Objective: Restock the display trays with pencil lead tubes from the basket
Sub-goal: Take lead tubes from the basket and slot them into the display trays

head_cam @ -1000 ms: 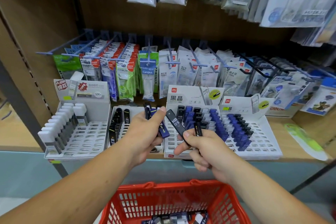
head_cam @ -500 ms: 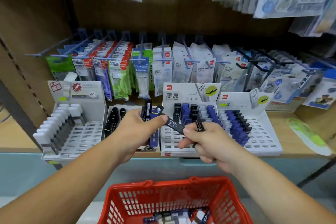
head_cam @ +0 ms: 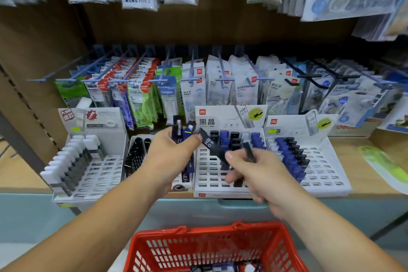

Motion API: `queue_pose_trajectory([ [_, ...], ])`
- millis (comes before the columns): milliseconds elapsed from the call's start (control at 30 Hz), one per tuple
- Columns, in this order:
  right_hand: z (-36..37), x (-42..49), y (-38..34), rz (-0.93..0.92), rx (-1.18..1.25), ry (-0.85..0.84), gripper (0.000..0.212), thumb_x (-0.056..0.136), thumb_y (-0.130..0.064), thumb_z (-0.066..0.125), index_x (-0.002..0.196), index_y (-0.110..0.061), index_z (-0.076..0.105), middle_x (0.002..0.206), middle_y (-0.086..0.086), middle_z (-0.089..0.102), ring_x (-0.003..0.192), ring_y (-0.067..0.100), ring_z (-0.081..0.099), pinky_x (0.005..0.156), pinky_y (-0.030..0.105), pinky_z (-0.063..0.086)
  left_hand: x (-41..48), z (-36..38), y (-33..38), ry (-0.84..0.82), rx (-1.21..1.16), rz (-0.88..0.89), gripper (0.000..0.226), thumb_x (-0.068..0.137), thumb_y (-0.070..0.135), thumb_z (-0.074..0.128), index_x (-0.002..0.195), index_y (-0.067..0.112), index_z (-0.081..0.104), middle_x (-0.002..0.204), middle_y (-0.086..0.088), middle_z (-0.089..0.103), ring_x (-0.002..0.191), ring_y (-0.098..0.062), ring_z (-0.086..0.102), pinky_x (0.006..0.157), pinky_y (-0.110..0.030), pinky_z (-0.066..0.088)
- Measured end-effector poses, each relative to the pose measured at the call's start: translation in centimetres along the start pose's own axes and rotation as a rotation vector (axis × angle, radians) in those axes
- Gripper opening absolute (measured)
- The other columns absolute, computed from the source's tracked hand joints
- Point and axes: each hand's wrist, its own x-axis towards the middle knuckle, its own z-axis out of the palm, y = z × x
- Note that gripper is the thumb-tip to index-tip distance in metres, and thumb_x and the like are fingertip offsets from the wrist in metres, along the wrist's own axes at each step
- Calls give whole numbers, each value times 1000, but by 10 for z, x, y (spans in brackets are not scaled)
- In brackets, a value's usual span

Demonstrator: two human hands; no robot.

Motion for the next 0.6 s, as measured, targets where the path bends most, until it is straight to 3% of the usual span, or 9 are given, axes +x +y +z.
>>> queue_pose_trajectory([
  [100,-11,1,-6,-44,9,142,46,91,-59,65,91,-13,64,63,9,61,34,7,34,36,20,22,9,-6,6,38,170,146,11,94,19,74,85,24,68,68,1,70,60,-2,64,63,-22,51],
  [167,-13,1,-8,16,99,149,59,91,-70,57,93,-11,64,62,8,52,37,12,28,42,21,17,16,-5,8,-15,355,241,14,95,19,72,85,27,66,73,8,68,64,4,63,59,-11,46],
  [233,-12,2,-8,90,231,99,53,98,-61,46,100,-12,66,60,5,50,38,13,24,44,19,15,24,1,6,-95,536,291,3,95,21,70,94,21,68,83,4,72,79,-8,67,65,-19,47],
  [400,-14,5,-2,64,313,78,20,102,-18,46,107,-7,63,66,6,55,46,16,37,43,22,21,39,16,-6,-181,763,362,17,94,23,69,111,21,69,97,4,73,92,-18,67,82,-33,55],
  [600,-18,5,2,-33,260,139,16,103,-12,53,102,-2,66,69,8,61,49,19,44,40,27,31,53,19,-10,-257,853,331,22,95,28,69,116,29,68,102,7,75,96,-18,69,88,-39,58],
])
